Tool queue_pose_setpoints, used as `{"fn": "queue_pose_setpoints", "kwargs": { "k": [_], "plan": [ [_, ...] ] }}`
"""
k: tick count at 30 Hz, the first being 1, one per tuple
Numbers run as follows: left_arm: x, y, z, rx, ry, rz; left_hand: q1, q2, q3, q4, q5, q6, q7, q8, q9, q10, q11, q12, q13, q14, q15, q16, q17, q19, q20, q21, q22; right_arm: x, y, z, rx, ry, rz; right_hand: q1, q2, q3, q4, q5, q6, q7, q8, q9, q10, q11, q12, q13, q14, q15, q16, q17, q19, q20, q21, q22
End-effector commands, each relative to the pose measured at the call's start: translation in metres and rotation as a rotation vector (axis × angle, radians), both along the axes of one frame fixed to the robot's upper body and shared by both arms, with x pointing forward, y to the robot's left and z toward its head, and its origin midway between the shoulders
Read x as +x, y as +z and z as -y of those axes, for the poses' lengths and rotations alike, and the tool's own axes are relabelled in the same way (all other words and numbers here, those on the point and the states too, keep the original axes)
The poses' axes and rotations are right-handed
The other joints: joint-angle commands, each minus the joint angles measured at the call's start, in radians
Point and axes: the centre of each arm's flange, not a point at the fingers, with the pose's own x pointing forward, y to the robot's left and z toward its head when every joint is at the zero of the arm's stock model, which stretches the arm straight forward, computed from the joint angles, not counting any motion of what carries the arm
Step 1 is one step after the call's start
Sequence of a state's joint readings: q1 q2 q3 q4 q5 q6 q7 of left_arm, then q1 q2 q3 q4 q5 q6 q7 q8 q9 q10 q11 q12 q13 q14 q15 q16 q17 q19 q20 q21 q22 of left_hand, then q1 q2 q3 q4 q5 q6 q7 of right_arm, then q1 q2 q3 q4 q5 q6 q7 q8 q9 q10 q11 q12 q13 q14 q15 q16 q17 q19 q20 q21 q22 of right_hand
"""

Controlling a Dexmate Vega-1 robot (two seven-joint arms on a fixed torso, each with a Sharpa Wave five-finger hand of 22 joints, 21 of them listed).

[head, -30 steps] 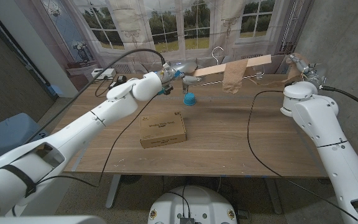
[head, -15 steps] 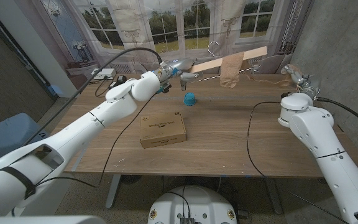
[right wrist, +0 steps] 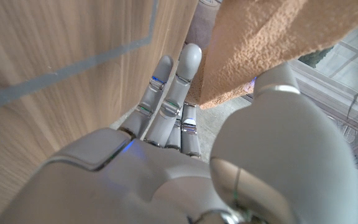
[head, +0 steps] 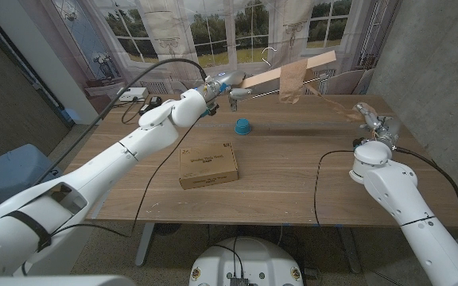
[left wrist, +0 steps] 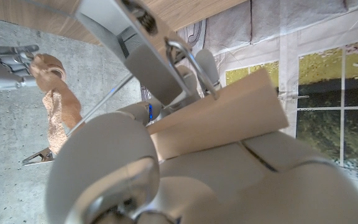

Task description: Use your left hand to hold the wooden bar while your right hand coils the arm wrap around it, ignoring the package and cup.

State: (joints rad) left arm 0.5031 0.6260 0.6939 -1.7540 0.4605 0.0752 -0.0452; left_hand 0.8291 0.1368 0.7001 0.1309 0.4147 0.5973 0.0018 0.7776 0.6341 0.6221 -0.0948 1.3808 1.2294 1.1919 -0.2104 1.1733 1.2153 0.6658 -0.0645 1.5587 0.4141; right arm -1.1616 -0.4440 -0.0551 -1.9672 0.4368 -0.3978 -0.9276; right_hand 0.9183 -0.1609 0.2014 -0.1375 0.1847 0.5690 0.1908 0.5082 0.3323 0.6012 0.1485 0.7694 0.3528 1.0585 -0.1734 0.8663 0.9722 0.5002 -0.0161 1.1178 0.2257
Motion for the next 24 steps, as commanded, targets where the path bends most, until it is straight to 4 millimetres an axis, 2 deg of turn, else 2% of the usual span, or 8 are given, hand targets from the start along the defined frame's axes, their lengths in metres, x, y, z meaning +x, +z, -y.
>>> {"fn": "queue_pose_setpoints", "kwargs": {
  "k": [1,9,24],
  "plan": [
    [0.007,0.007,0.007,-0.021,0.036,0.012,0.006,0.008,0.004,0.002,0.007,-0.003,0.001,0.005,0.002,-0.002,-0.003,0.012,0.005,0.008,0.002,0.004,0.005,0.003,-0.067,0.007,0.003,0.004,-0.052,-0.017,-0.017,0.042,-0.04,0.326,0.328,0.007,0.007,0.006,0.354,-0.143,0.008,0.005,0.399,-0.185,0.003,0.201,-0.008,-0.043,0.007,0.004,-0.004,0.003,0.014,-0.002],
    [0.011,0.008,0.013,-0.016,0.051,0.008,0.005,0.009,0.004,0.003,0.007,-0.004,-0.001,0.008,0.002,-0.009,-0.005,0.022,0.006,0.009,0.002,0.005,0.006,0.003,-0.067,0.005,0.002,0.007,-0.069,-0.043,-0.105,0.087,-0.061,0.328,0.326,0.007,0.006,0.007,0.355,-0.142,0.008,0.008,0.402,-0.184,0.001,0.2,-0.007,-0.043,0.009,0.005,-0.006,0.003,0.026,-0.008],
    [0.015,0.006,0.026,0.02,0.064,0.003,0.005,0.01,0.004,0.003,0.006,-0.004,0.001,0.01,-0.002,-0.006,-0.004,0.026,-0.005,0.009,0.002,0.009,0.007,0.005,-0.068,0.004,0.0,-0.006,-0.073,-0.091,-0.311,0.084,-0.049,0.332,0.327,0.009,0.005,0.008,0.362,-0.139,0.006,0.01,0.407,-0.179,0.0,0.2,-0.009,-0.042,0.01,0.007,-0.013,0.004,0.044,-0.016]
  ]
}}
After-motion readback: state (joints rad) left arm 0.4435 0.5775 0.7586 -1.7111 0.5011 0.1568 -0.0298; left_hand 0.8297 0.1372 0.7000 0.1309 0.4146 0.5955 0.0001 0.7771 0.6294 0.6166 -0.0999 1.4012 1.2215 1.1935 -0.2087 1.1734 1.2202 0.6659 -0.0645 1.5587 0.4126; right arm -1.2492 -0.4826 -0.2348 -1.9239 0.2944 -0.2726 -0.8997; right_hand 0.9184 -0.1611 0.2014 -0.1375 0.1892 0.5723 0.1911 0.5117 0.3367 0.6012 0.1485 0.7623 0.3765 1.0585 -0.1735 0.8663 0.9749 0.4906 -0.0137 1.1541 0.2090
